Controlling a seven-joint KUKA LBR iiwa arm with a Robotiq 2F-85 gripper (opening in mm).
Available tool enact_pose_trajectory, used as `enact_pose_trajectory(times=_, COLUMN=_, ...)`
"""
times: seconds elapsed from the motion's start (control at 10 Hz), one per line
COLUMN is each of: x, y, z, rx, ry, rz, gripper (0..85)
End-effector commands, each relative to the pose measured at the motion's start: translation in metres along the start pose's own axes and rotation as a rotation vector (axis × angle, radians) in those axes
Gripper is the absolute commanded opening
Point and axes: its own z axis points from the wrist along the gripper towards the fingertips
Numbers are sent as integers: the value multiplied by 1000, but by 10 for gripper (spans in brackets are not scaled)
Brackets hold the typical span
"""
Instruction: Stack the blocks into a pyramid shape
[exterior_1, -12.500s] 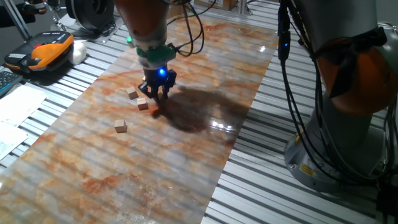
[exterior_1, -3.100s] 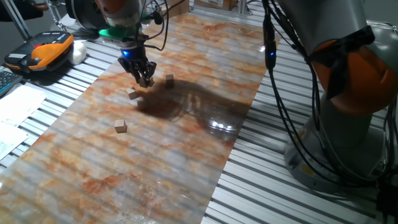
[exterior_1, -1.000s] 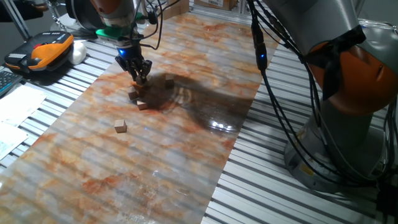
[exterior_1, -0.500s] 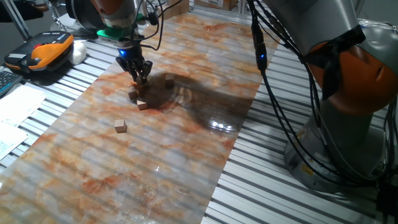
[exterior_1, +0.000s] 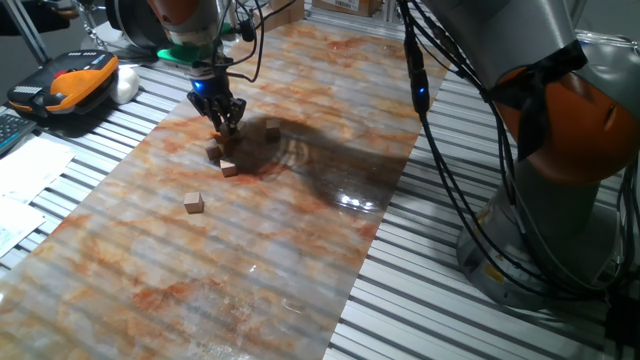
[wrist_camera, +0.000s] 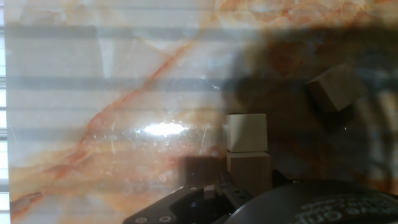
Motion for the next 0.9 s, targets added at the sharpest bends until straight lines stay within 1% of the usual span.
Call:
enact_pose_trajectory(times=0.0, x=-1, y=0, z=0, rx=-2, ry=1, rz=-2, gripper=0)
enact_pose_trajectory(times=0.5, x=-1, y=0, z=0, rx=-2, ry=1, rz=-3, gripper=0)
enact_pose_trajectory(times=0.8, x=-1, y=0, z=0, rx=-10, ry=8, rz=-6, gripper=0)
